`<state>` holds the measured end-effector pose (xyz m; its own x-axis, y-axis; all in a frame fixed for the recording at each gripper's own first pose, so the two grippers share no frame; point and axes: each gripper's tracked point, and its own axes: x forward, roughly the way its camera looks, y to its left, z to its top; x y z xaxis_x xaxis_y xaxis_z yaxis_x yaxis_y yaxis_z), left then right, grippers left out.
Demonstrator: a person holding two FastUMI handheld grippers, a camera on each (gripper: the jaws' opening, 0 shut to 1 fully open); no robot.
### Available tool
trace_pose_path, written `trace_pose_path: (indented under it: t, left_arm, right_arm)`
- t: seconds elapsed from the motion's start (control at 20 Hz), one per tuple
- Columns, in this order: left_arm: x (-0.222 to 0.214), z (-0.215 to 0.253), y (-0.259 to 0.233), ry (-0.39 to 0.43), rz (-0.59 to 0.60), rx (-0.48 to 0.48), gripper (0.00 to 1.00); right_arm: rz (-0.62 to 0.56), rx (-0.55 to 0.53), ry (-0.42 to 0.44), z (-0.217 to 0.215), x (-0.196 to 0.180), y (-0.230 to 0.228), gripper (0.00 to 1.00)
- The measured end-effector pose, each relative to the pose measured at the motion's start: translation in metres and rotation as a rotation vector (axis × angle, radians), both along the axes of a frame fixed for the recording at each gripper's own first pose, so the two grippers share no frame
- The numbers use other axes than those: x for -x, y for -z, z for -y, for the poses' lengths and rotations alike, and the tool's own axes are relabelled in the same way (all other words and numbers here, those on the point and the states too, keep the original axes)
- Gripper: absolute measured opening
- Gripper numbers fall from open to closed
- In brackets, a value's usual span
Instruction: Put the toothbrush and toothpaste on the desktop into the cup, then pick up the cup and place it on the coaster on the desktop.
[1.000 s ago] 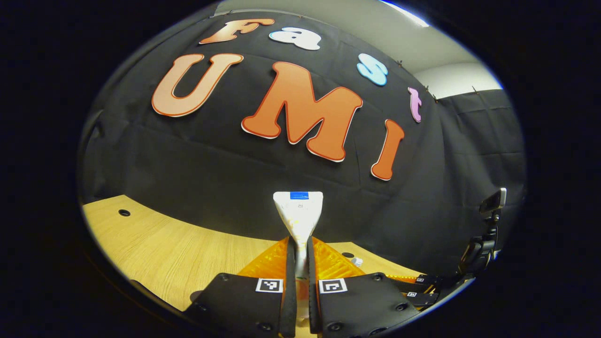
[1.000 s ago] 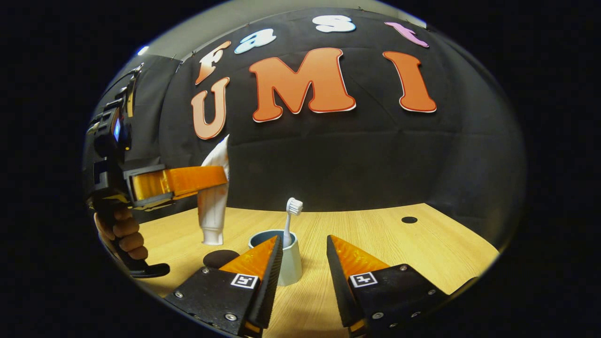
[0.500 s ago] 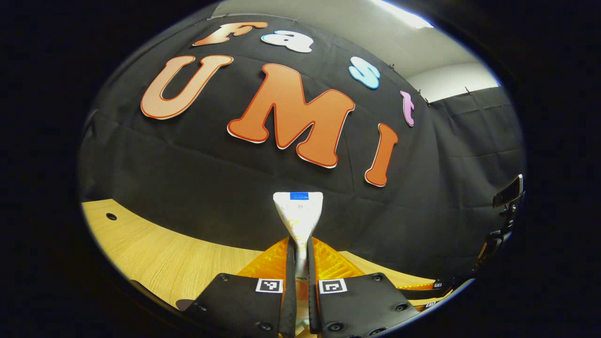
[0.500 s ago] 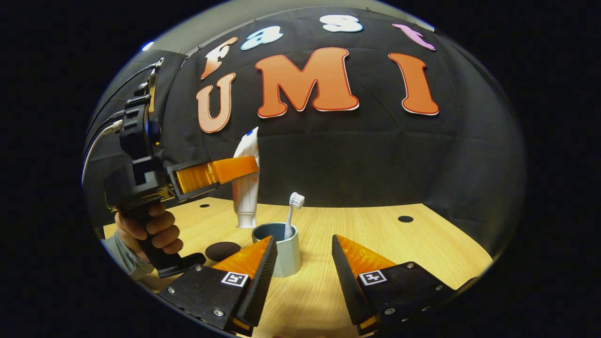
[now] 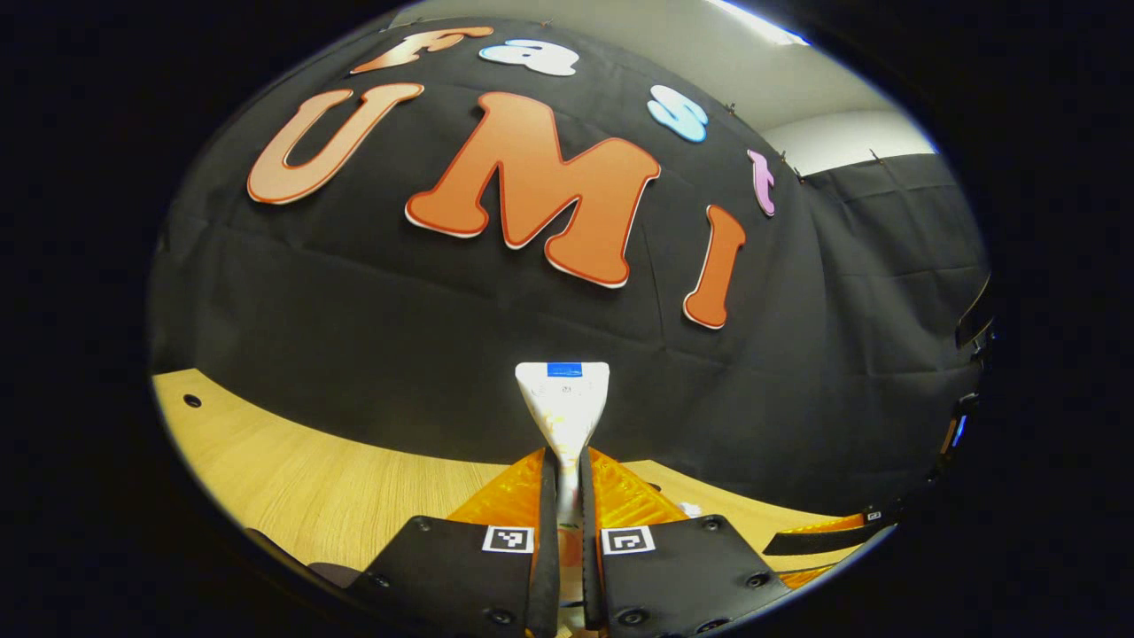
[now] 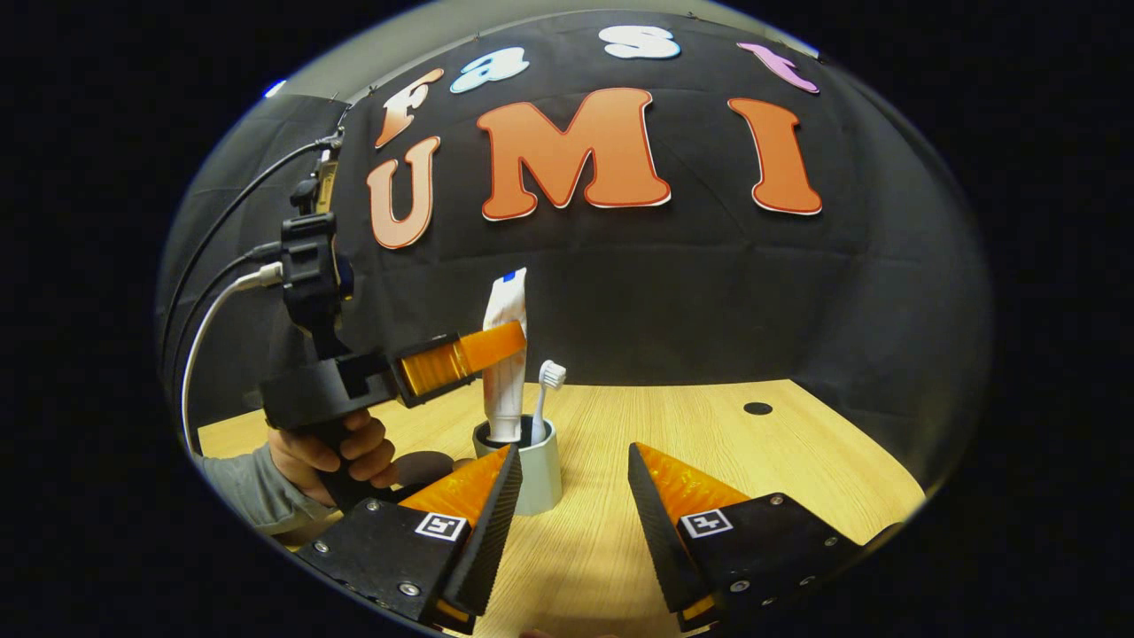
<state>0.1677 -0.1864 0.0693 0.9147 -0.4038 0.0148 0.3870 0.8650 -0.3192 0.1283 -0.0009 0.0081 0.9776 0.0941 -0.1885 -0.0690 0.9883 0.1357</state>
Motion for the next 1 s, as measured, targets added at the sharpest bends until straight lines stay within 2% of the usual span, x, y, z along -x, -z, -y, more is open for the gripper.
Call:
trace_pose_path:
  t: [0.2, 0.3, 0.4, 0.45, 0.5, 0.55, 0.6, 0.7, 0.85, 1.0]
  left_arm:
    - [0.002, 0.001, 0.019, 0.008, -0.047, -0.061, 0.16]
    - [0.007, 0.002, 0.021, 0.037, -0.071, -0.048, 0.18]
    - [0.016, 0.005, 0.029, 0.083, -0.102, -0.068, 0.26]
    - [0.017, 0.005, 0.033, 0.090, -0.118, -0.094, 0.39]
    - [0.019, 0.001, 0.035, 0.091, -0.127, -0.108, 0.43]
    - [0.022, -0.006, 0.028, 0.086, -0.111, -0.106, 0.49]
    - [0.023, -0.010, 0.018, 0.081, -0.091, -0.101, 0.48]
    - [0.028, -0.020, 0.008, 0.077, -0.069, -0.120, 0.51]
    - [0.034, -0.043, -0.003, 0.035, -0.061, -0.175, 0.80]
    - [0.048, -0.069, -0.004, 0.002, -0.084, -0.205, 0.92]
  right_arm:
    - [-0.018, -0.007, -0.013, -0.007, -0.002, 0.004, 0.73]
    - [-0.033, -0.010, -0.019, -0.012, -0.002, 0.007, 0.73]
    - [-0.054, -0.013, -0.024, -0.016, -0.002, 0.011, 0.73]
    - [-0.066, -0.017, -0.029, -0.019, -0.002, 0.012, 0.73]
    - [-0.076, -0.016, -0.031, -0.022, -0.003, 0.014, 0.74]
    - [-0.085, -0.009, -0.032, -0.023, -0.003, 0.014, 0.70]
    - [-0.093, 0.000, -0.031, -0.025, -0.003, 0.014, 0.76]
    - [-0.112, 0.017, -0.032, -0.028, -0.006, 0.013, 0.78]
    - [-0.149, 0.032, -0.041, -0.035, -0.010, 0.010, 0.80]
    - [-0.188, 0.036, -0.060, -0.048, -0.014, 0.009, 0.82]
